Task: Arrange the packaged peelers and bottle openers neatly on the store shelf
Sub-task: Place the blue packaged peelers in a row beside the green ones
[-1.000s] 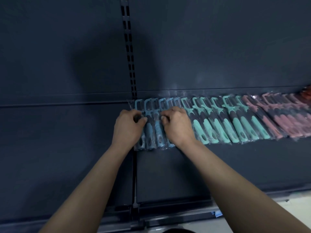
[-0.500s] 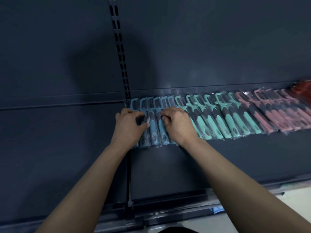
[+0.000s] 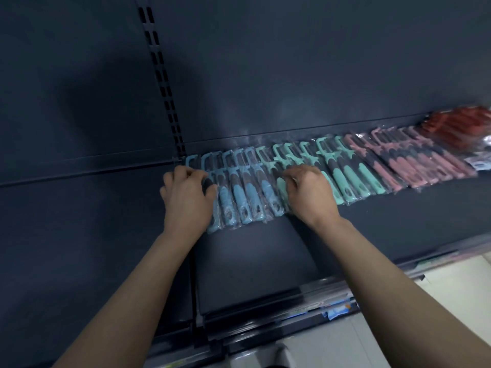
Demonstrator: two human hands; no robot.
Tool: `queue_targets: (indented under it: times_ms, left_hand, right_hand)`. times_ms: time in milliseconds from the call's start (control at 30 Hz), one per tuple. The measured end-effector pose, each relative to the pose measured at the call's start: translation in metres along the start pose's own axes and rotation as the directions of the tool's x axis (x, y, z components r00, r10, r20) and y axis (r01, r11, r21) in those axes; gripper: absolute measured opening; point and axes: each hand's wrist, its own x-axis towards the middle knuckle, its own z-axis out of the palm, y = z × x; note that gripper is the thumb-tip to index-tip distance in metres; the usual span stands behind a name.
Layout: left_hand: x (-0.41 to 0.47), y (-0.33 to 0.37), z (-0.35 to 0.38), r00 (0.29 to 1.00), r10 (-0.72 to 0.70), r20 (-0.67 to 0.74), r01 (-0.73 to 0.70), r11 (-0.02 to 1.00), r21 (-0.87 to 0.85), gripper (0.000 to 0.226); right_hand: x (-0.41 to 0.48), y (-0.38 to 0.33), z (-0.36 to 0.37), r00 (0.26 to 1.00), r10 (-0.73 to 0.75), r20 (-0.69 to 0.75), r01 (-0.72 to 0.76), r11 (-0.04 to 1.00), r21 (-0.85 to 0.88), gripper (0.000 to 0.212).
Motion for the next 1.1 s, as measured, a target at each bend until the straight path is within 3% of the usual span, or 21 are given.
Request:
queue_targets:
  times_ms: [200, 400, 500, 600, 700, 1100]
  left_hand:
    - [-0.001, 0.021, 0.011, 0.982, 0.18, 0.063, -0.176, 0.982, -0.063, 0.022]
    - [-0.012, 0.035, 0.024, 0.957, 0.262, 0.12, -0.254, 0.964, -0.078, 0.023]
    - [-0.021, 0.035, 0.024, 0.978, 0.192, 0.084, -0.189, 0.981, -0.047, 0.025]
    - [-0.028, 0.028, 0.016, 0.999, 0.003, -0.049, -0.004, 1.0, -0.017, 0.029]
    - [-0.029, 0.02, 0.012, 0.991, -0.129, -0.04, 0.128, 0.992, -0.024, 0.033]
    - [-0.031, 0.027, 0.011, 0.994, -0.105, -0.036, 0.105, 0.994, -0.024, 0.029]
  right_hand:
    - [-0.007, 0.015, 0.002, 0.996, 0.063, 0.066, -0.057, 0.995, -0.085, 0.018]
    - [-0.006, 0.019, 0.001, 0.994, 0.008, 0.109, 0.001, 0.997, -0.083, 0.022]
    - [-0.006, 0.02, -0.002, 0.995, -0.008, 0.094, 0.014, 0.998, -0.057, 0.019]
    - [-0.008, 0.02, -0.009, 0.995, -0.074, 0.068, 0.075, 0.997, -0.015, 0.022]
    - [-0.007, 0.017, -0.014, 0.99, -0.115, 0.079, 0.115, 0.993, 0.005, 0.025]
    - [-0.005, 0.03, -0.021, 0.991, -0.123, 0.05, 0.121, 0.991, 0.05, 0.026]
